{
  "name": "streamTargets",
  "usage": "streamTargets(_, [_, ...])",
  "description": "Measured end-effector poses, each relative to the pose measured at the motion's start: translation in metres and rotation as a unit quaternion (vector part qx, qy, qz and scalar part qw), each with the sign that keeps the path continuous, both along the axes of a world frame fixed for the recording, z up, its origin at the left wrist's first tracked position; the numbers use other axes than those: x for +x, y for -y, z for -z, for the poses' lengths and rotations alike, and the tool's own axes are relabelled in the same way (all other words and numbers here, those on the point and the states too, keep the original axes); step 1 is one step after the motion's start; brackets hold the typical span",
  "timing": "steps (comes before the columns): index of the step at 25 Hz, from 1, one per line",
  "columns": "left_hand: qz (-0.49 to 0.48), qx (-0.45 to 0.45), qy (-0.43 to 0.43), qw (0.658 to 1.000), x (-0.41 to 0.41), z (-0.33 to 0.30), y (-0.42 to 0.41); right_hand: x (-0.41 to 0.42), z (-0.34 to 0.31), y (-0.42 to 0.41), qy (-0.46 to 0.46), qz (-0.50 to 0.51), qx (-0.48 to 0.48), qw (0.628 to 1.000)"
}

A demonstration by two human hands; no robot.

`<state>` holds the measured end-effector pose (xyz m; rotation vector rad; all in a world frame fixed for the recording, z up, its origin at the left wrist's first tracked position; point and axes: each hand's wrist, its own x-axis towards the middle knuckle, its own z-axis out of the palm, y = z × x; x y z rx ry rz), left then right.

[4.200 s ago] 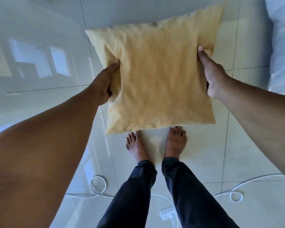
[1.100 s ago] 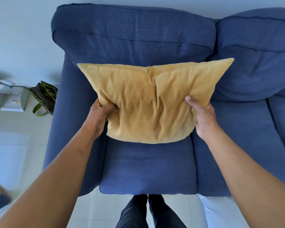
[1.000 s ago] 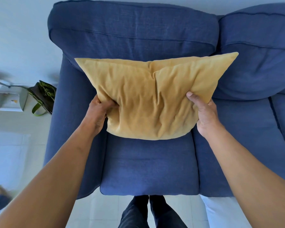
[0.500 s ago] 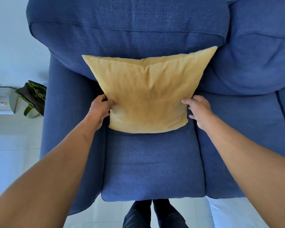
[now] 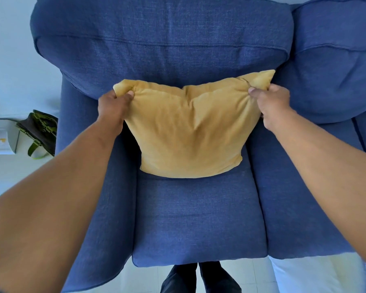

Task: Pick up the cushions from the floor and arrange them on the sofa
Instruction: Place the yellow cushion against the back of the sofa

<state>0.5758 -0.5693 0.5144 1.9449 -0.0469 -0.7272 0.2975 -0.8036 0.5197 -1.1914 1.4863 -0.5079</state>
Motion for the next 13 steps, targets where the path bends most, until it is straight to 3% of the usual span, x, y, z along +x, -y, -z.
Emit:
streamTargets(4, [-0.051,-0.078,0.076,0.993,0.001,-0.003,-0.024,-0.021,0.0,0.003,0.034,0.044,-0.074,0.996])
streamTargets(8, [-0.043,-0.03,0.041,0.998,0.001,0.003,-0.031,-0.024,0.008,-0.003,-0.008,0.012,-0.018,1.0])
streamTargets(13, [-0.066,-0.003,0.039,0.997,0.004,-0.004,-0.024,-0.018,0.002,-0.001,-0.038,0.015,-0.024,0.999])
